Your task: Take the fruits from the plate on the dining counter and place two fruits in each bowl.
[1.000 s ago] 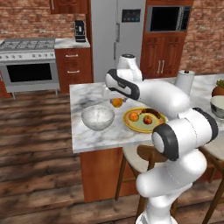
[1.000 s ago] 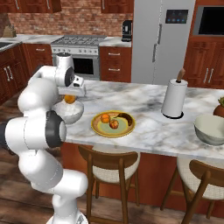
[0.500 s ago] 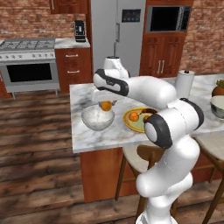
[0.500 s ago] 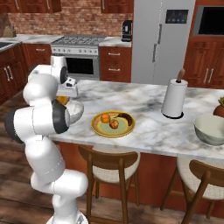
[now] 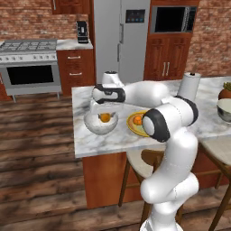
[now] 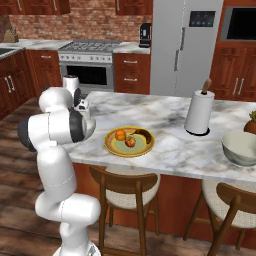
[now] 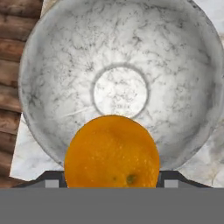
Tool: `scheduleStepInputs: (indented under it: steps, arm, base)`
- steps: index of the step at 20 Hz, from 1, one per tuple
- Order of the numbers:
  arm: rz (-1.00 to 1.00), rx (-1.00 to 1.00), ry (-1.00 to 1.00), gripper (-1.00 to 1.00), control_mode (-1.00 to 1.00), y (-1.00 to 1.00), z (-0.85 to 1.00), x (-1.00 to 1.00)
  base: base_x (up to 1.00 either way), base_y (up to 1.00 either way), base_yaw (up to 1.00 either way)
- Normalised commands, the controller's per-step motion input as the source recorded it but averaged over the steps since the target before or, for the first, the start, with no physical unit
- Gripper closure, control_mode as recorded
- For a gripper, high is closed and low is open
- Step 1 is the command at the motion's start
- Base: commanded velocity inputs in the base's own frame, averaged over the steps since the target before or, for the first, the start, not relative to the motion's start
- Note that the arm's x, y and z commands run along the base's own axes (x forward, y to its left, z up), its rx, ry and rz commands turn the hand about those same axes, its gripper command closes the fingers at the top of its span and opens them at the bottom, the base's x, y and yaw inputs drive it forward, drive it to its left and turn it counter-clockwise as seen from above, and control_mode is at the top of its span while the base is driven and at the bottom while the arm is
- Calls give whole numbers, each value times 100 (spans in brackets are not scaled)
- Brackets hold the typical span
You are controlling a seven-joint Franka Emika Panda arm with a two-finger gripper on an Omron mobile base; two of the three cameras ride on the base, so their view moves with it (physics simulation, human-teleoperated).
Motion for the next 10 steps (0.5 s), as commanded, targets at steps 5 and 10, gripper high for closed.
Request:
scheduleStepInputs:
  steps: [5,10]
  arm:
    - [0,0,1,100,-100,17,-28,34]
    - [0,0,0,100,-100,6,-3,38]
  base:
    - [0,0,0]
    - [0,0,0]
